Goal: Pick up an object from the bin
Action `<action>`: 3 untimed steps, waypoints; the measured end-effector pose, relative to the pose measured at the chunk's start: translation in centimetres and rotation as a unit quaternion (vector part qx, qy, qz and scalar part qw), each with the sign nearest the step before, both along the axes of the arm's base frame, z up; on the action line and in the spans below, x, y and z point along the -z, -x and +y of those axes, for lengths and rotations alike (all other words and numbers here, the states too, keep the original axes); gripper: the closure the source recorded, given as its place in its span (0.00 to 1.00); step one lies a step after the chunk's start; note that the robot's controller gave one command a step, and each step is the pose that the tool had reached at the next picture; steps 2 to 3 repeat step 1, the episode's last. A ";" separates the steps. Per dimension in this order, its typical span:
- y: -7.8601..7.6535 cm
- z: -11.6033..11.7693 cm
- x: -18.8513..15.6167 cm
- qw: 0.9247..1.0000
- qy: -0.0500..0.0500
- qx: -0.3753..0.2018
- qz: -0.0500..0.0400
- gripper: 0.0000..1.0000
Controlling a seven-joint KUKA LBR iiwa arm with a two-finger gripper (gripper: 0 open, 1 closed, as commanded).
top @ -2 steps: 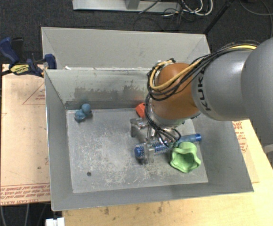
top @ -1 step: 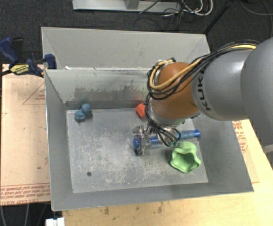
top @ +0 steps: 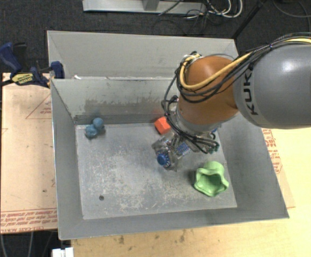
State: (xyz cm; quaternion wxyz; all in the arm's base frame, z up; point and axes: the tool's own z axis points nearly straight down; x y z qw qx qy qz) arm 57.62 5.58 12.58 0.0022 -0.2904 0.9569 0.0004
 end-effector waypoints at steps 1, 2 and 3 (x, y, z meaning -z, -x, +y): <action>0.0 0.8 -12.6 1.000 0.000 -0.022 -0.003 1.00; 0.0 0.8 -12.6 1.000 0.000 -0.022 -0.003 1.00; 0.0 0.8 -12.6 1.000 0.000 -0.022 -0.003 1.00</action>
Offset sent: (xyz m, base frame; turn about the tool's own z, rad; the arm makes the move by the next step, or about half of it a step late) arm -0.0015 0.0067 0.1218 -0.0460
